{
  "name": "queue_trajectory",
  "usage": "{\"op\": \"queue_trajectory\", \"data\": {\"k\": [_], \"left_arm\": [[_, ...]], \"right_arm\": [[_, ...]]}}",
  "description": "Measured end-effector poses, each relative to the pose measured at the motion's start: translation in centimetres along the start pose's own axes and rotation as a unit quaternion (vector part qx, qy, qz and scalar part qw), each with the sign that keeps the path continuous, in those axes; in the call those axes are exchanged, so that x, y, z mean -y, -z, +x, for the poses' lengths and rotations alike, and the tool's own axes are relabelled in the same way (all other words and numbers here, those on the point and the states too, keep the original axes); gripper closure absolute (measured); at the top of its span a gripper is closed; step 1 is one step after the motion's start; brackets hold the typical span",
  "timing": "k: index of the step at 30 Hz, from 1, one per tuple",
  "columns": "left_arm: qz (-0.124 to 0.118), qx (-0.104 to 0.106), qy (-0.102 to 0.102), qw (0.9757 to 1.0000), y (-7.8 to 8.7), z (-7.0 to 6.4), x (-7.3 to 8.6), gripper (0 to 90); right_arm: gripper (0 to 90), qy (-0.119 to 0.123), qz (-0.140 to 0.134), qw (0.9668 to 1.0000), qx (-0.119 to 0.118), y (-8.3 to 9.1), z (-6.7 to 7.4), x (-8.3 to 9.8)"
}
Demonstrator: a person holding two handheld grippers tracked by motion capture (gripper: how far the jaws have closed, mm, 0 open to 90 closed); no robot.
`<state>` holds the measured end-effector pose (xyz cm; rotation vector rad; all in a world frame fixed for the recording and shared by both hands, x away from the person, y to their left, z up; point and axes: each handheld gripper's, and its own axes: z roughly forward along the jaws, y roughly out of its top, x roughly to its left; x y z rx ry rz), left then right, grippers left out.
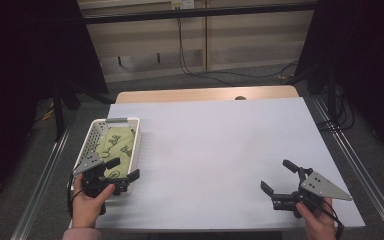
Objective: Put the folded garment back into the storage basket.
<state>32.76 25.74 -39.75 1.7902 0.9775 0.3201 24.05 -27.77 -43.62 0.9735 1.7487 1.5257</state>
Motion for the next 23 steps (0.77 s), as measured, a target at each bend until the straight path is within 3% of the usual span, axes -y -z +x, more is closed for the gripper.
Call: {"op": "queue_trajectory", "data": {"k": [4, 6, 7, 9, 11, 13, 14, 17, 22, 23], "left_arm": [[-0.002, -0.002, -0.006, 1.0000, 0.12, 0.07, 0.10, 6.1], [-0.002, -0.003, 0.001, 1.0000, 0.11, 0.02, 0.16, 6.1], [0.001, -0.006, -0.009, 0.9999, 0.17, 0.16, 0.19, 6.1], [-0.003, -0.002, -0.003, 1.0000, 0.16, 0.05, 0.26, 6.1], [0.004, -0.010, -0.011, 0.9999, 0.22, 0.15, 0.28, 6.1], [0.001, -0.008, -0.010, 0.9999, 0.26, 0.15, 0.28, 6.1], [0.002, -0.002, 0.004, 1.0000, 0.29, -0.03, 0.35, 6.1], [-0.001, -0.006, -0.010, 0.9999, 0.27, 0.17, 0.35, 6.1], [0.003, -0.007, -0.014, 0.9999, 0.23, 0.16, 0.30, 6.1], [-0.005, -0.004, -0.005, 1.0000, 0.15, 0.03, 0.30, 6.1]], "right_arm": [[0.7, 0.001, -0.001, 1.0000, -0.001, -0.03, 0.01, -0.01], [0.6, 0.002, 0.001, 1.0000, 0.000, 0.00, 0.00, -0.02], [0.7, 0.002, 0.000, 1.0000, -0.001, -0.01, 0.01, -0.01], [0.7, 0.001, 0.000, 1.0000, 0.000, -0.01, 0.03, -0.02], [0.7, 0.002, 0.000, 1.0000, -0.002, -0.01, 0.01, -0.01], [0.7, 0.002, -0.002, 1.0000, -0.002, -0.03, 0.03, -0.03], [0.7, 0.002, -0.001, 1.0000, -0.003, -0.04, 0.04, -0.03], [0.7, 0.003, -0.001, 1.0000, -0.003, -0.04, 0.04, -0.03], [0.7, 0.006, -0.002, 1.0000, -0.003, -0.10, 0.03, -0.03], [0.7, 0.007, -0.002, 1.0000, -0.004, -0.11, 0.03, -0.02]]}}
